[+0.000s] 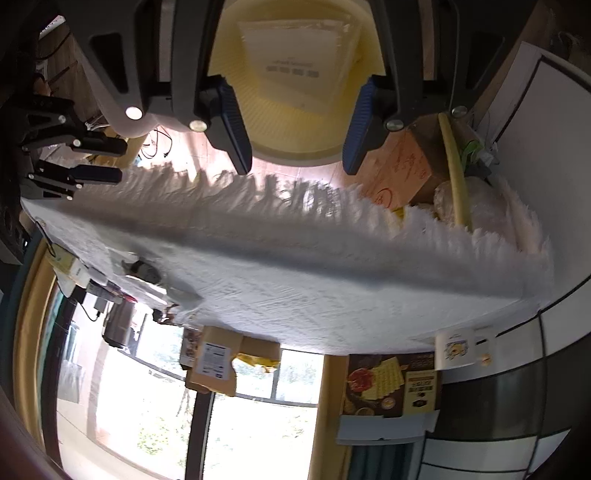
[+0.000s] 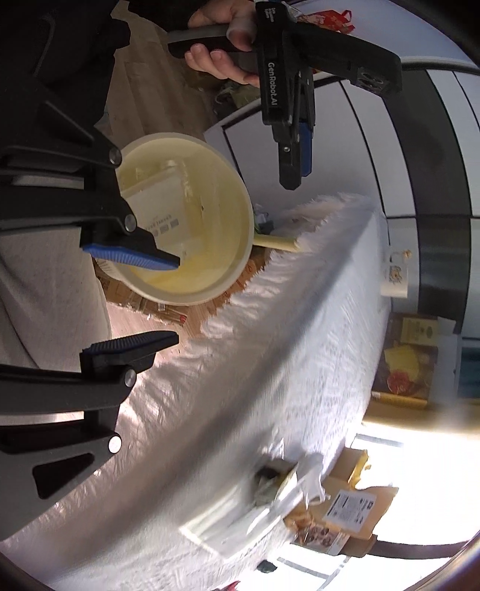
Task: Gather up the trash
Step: 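Move both open tools back over the table toward the wrapped snack, then grasp the wrapped bread snack with the left tool while the right tool grasps a clear bag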
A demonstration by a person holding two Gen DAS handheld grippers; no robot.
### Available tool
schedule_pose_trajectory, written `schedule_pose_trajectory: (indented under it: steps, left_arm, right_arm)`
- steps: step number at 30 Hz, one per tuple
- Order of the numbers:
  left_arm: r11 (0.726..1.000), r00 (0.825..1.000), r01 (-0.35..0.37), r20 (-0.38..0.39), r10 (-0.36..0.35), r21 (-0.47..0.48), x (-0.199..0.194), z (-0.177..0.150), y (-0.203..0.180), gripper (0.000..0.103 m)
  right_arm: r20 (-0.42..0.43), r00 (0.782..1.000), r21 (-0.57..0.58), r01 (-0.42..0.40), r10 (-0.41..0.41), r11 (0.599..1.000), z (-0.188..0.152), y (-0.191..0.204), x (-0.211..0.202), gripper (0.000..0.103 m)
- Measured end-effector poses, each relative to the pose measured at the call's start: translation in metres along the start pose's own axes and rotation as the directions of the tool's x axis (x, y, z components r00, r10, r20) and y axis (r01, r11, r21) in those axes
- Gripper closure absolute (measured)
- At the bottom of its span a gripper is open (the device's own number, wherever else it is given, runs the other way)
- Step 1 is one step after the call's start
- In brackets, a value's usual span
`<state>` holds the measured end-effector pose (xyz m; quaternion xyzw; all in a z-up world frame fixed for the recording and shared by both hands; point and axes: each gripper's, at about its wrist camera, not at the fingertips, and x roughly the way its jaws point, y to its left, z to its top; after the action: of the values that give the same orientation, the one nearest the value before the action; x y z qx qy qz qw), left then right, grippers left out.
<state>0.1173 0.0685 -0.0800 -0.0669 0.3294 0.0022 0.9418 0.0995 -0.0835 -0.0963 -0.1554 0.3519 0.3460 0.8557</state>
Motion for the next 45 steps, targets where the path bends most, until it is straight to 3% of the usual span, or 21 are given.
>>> schedule_pose_trajectory:
  steps: [13,26,45]
  left_arm:
    - [0.993,0.995,0.086,0.038,-0.090,0.084,0.009,0.027,-0.063,0.048]
    - [0.975,0.986,0.159,0.021,-0.164,0.155,0.037,0.050,-0.126,0.046]
    - [0.960,0.974,0.216,0.033,-0.225,0.180,0.090,0.092,-0.174,0.037]
  right_arm:
    - [0.066,0.996,0.071,0.055,-0.059,0.996,-0.013,-0.048,-0.036,0.071]
    - [0.111,0.987,0.166,0.100,-0.120,0.981,-0.032,-0.104,-0.058,0.071]
    - [0.143,0.970,0.258,0.156,-0.197,0.954,-0.046,-0.163,-0.080,0.071]
